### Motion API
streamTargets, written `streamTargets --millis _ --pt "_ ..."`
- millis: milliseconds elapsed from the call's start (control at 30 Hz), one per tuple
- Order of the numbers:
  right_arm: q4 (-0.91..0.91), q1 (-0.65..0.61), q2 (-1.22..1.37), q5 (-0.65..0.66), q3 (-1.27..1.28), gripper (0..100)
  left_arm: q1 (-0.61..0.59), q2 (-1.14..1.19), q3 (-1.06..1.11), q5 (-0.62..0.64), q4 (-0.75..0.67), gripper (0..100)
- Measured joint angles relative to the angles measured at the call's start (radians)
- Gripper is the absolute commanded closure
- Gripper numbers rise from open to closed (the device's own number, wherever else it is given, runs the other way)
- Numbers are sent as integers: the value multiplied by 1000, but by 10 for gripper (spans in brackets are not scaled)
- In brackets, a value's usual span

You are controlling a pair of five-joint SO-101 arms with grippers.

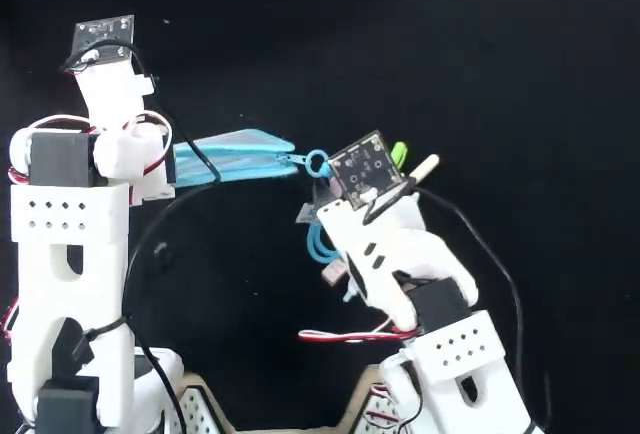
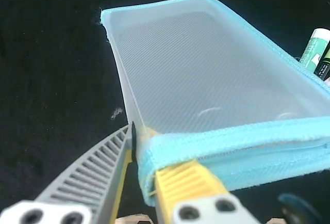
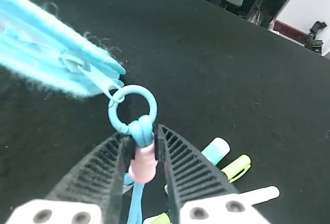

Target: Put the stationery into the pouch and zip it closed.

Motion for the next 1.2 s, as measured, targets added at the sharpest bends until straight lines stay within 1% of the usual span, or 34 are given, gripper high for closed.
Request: streamTargets --millis 67,100,233,533,633,733,867,967,1100,1200 --pt "29 0 -2 0 -15 836 0 0 0 0 0 970" --pt "51 -2 -2 0 -26 822 0 0 0 0 0 970" --pt "204 -41 -2 -2 -110 825 -5 0 0 0 0 970" --pt "621 -52 0 0 -555 825 -3 -12 28 -2 0 970" --pt "710 -48 103 0 -674 825 -3 -12 29 -2 0 970" --pt "750 17 250 -29 -776 825 -3 -12 29 -2 0 970" --pt "758 146 439 -155 -884 825 -3 -12 29 -2 0 970" --pt "758 219 592 -239 -901 825 -3 -12 29 -2 0 970" --pt "753 276 798 -319 -911 825 -3 -12 29 -2 0 970" --pt "683 293 950 -381 -933 825 -3 -12 29 -2 0 970"
